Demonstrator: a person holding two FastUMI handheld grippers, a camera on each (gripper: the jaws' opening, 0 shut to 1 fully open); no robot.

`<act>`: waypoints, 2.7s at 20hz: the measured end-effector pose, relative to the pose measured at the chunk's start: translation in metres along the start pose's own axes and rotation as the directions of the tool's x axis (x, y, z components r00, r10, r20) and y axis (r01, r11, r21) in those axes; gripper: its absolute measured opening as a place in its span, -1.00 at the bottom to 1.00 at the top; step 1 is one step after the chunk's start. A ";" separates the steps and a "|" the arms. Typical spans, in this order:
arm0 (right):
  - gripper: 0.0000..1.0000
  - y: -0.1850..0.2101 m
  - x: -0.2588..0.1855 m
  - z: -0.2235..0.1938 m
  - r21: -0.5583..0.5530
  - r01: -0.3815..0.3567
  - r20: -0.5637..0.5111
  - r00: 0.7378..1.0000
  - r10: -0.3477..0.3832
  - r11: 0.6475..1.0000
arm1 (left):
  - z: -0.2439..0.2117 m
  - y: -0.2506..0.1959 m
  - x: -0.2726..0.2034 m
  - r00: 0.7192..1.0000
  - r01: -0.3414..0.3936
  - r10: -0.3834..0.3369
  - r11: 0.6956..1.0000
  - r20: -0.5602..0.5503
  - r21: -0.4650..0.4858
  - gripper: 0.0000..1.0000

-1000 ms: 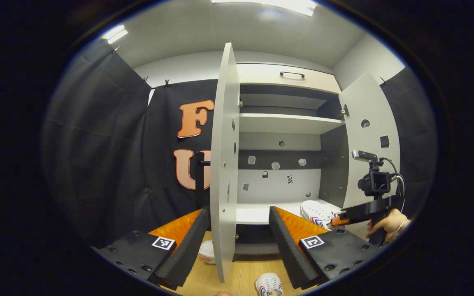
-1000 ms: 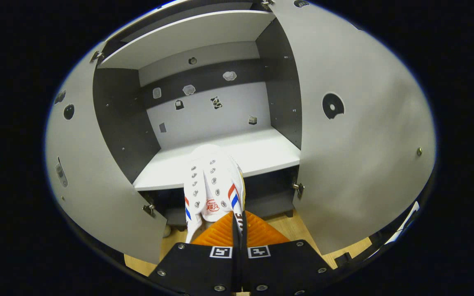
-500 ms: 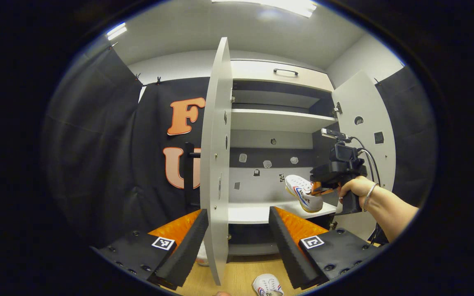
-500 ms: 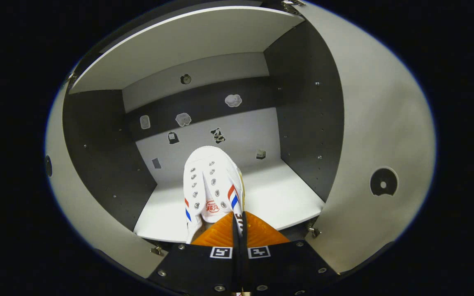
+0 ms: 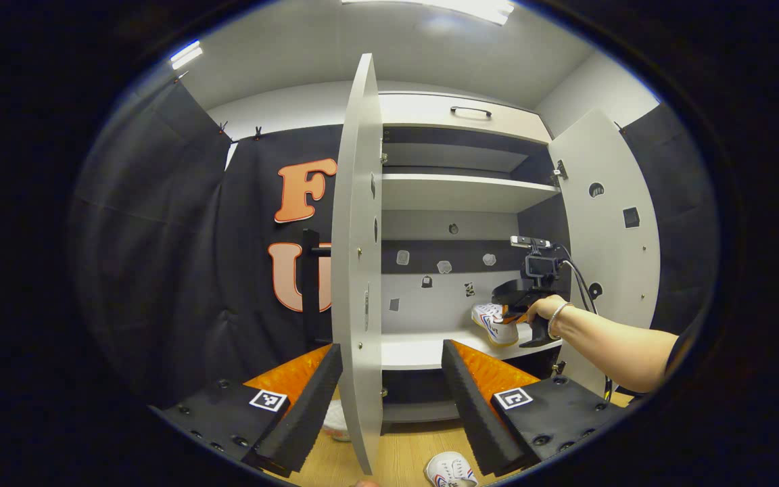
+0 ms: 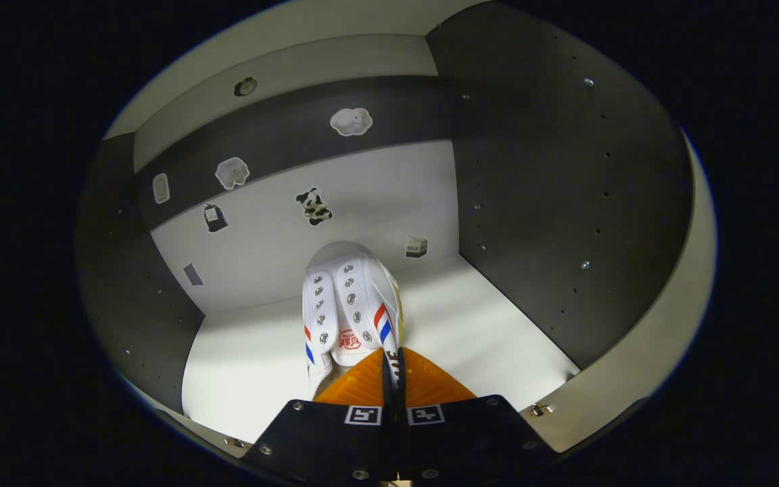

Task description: Grab one shoe with the right hand and put it into the shoe cabinet, grab the other shoe with the left hand and put it into the shoe cabinet; then close the right door with the right hand and the left door with the left hand.

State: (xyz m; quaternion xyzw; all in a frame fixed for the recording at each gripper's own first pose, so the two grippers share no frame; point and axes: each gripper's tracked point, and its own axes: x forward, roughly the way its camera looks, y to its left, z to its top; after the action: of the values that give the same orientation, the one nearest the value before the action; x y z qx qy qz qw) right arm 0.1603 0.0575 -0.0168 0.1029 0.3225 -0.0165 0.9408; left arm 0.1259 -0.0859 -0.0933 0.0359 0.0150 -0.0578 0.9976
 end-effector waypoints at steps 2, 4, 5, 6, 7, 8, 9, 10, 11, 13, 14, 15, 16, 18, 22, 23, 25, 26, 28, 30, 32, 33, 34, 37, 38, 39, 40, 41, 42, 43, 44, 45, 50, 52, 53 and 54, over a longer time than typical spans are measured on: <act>-1.00 -0.003 0.014 -0.002 -0.025 0.018 -0.004 1.000 -0.018 1.000 | -0.001 0.000 0.002 1.000 0.001 -0.001 1.000 -0.003 0.007 0.90; -0.99 0.002 0.016 -0.002 -0.018 -0.006 -0.008 1.000 0.006 1.000 | -0.005 -0.001 0.003 1.000 0.001 -0.001 1.000 -0.011 0.002 0.90; -0.92 0.006 0.015 0.000 -0.004 -0.036 -0.005 0.999 0.036 0.999 | -0.005 -0.002 0.004 1.000 0.002 -0.002 1.000 -0.014 -0.001 0.90; -0.73 0.007 0.012 0.000 -0.007 -0.039 0.000 0.999 0.039 0.999 | -0.005 -0.002 0.004 1.000 0.001 -0.001 1.000 -0.014 -0.004 0.90; -0.53 0.004 0.007 0.007 -0.022 -0.035 0.038 0.999 0.036 0.999 | -0.005 -0.003 0.005 1.000 0.001 -0.001 1.000 -0.013 -0.006 0.90; -0.38 0.003 0.002 0.012 -0.043 -0.029 0.071 0.997 0.032 0.999 | -0.005 -0.005 0.004 1.000 -0.003 0.003 1.000 -0.013 -0.006 0.91; -0.29 0.004 -0.007 0.016 -0.067 -0.037 0.095 0.995 0.043 0.997 | -0.005 -0.004 0.004 1.000 -0.014 0.014 1.000 -0.014 -0.007 0.90; -0.08 0.005 -0.016 0.019 -0.088 -0.049 0.119 0.991 0.059 0.995 | -0.006 -0.005 0.002 1.000 -0.018 0.018 1.000 -0.014 -0.013 0.93; 0.04 0.007 -0.030 0.022 -0.109 -0.067 0.145 0.986 0.083 0.992 | -0.007 -0.009 0.001 1.000 -0.014 0.014 1.000 -0.017 -0.022 0.91; 0.37 0.007 -0.055 0.028 -0.133 -0.100 0.188 0.974 0.125 0.986 | -0.011 -0.018 0.000 1.000 -0.003 0.002 0.999 -0.031 -0.037 0.91; 0.65 0.007 -0.067 0.031 -0.140 -0.113 0.210 0.967 0.141 0.984 | -0.013 -0.022 -0.002 0.999 0.002 -0.004 0.999 -0.037 -0.040 0.91; 0.80 0.006 -0.082 0.035 -0.149 -0.122 0.235 0.960 0.155 0.981 | -0.014 -0.027 -0.004 0.999 0.009 -0.010 0.999 -0.039 -0.041 0.91; 0.88 0.004 -0.097 0.038 -0.162 -0.130 0.263 0.950 0.170 0.978 | -0.016 -0.032 -0.005 0.999 0.013 -0.015 0.999 -0.041 -0.039 0.91; 0.89 -0.003 -0.127 0.042 -0.184 -0.147 0.306 0.931 0.198 0.972 | -0.023 -0.044 -0.009 0.998 0.025 -0.027 0.999 -0.057 -0.036 0.91; 0.88 -0.014 -0.184 0.043 -0.230 -0.185 0.376 0.889 0.263 0.955 | -0.046 -0.063 -0.014 0.992 0.034 -0.038 0.999 -0.119 -0.034 0.90; 0.88 -0.017 -0.195 0.042 -0.244 -0.199 0.384 0.879 0.283 0.949 | -0.053 -0.069 -0.016 0.989 0.038 -0.044 0.998 -0.139 -0.045 0.90; 0.88 -0.027 -0.222 0.039 -0.252 -0.220 0.400 0.863 0.308 0.943 | -0.073 -0.079 -0.019 0.979 0.052 -0.068 0.995 -0.191 -0.088 0.91; 0.87 -0.033 -0.235 0.038 -0.250 -0.232 0.409 0.855 0.319 0.940 | -0.085 -0.081 -0.020 0.974 0.053 -0.073 0.994 -0.214 -0.095 0.91; 0.87 -0.044 -0.257 0.036 -0.246 -0.240 0.431 0.841 0.328 0.939 | -0.116 -0.085 -0.025 0.959 0.057 -0.077 0.995 -0.272 -0.079 0.92; 0.88 -0.053 -0.274 0.035 -0.271 -0.229 0.457 0.824 0.334 0.935 | -0.155 -0.092 -0.030 0.932 0.074 -0.095 0.995 -0.350 -0.074 0.92; 0.87 -0.057 -0.297 0.033 -0.300 -0.220 0.485 0.803 0.347 0.928 | -0.199 -0.093 -0.036 0.895 0.069 -0.097 0.994 -0.434 -0.080 0.92; 0.87 -0.061 -0.307 0.031 -0.308 -0.219 0.496 0.793 0.353 0.926 | -0.223 -0.092 -0.040 0.874 0.067 -0.097 0.995 -0.477 -0.079 0.92; 0.87 -0.063 -0.316 0.030 -0.312 -0.222 0.505 0.785 0.359 0.924 | -0.247 -0.090 -0.041 0.851 0.056 -0.083 0.996 -0.518 -0.068 0.92; 0.87 -0.070 -0.336 0.023 -0.318 -0.233 0.516 0.771 0.374 0.919 | -0.314 -0.089 -0.056 0.760 0.054 -0.081 0.997 -0.644 -0.061 0.92; 0.87 -0.072 -0.340 0.021 -0.320 -0.236 0.517 0.768 0.377 0.918 | -0.332 -0.089 -0.066 0.727 0.054 -0.083 0.996 -0.682 -0.064 0.92; 0.87 -0.074 -0.345 0.018 -0.322 -0.242 0.520 0.763 0.384 0.915 | -0.350 -0.088 -0.070 0.702 0.050 -0.084 0.996 -0.707 -0.069 0.92; 0.87 -0.075 -0.348 0.017 -0.326 -0.249 0.522 0.756 0.394 0.912 | -0.363 -0.088 -0.075 0.680 0.051 -0.093 0.995 -0.727 -0.080 0.93; 0.87 -0.079 -0.351 0.014 -0.331 -0.245 0.526 0.754 0.394 0.911 | -0.370 -0.088 -0.077 0.664 0.053 -0.101 0.995 -0.741 -0.088 0.93; 0.87 -0.085 -0.352 0.012 -0.334 -0.235 0.530 0.754 0.388 0.913 | -0.374 -0.086 -0.078 0.643 0.054 -0.104 0.994 -0.759 -0.091 0.93; 0.87 -0.088 -0.354 0.011 -0.336 -0.228 0.531 0.756 0.384 0.914 | -0.381 -0.086 -0.078 0.622 0.053 -0.108 0.994 -0.776 -0.096 0.94; 0.87 -0.091 -0.354 0.010 -0.336 -0.227 0.528 0.758 0.382 0.914 | -0.387 -0.086 -0.079 0.601 0.046 -0.111 0.993 -0.791 -0.105 0.93; 0.87 -0.093 -0.356 0.008 -0.332 -0.229 0.525 0.761 0.381 0.915 | -0.393 -0.087 -0.079 0.579 0.037 -0.116 0.993 -0.807 -0.116 0.93; 0.87 -0.110 -0.357 0.001 -0.319 -0.206 0.519 0.779 0.352 0.925 | -0.435 -0.084 -0.078 0.504 0.049 -0.091 0.996 -0.859 -0.077 0.93; 0.88 -0.114 -0.355 -0.005 -0.309 -0.213 0.502 0.791 0.349 0.927 | -0.445 -0.087 -0.080 0.468 0.059 -0.099 0.995 -0.878 -0.081 0.94; 0.88 -0.115 -0.354 -0.008 -0.305 -0.218 0.492 0.797 0.349 0.927 | -0.451 -0.088 -0.082 0.439 0.057 -0.096 0.995 -0.893 -0.079 0.94; 0.88 -0.118 -0.352 -0.010 -0.301 -0.217 0.485 0.803 0.345 0.929 | -0.455 -0.089 -0.084 0.419 0.051 -0.098 0.995 -0.903 -0.084 0.93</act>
State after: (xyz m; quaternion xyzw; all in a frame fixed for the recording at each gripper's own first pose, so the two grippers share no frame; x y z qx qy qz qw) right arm -0.1364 -0.0680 0.1687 0.0315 0.0312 0.1339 0.9900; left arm 0.0204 -0.1312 -0.5507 0.0391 0.5514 -0.0732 0.8301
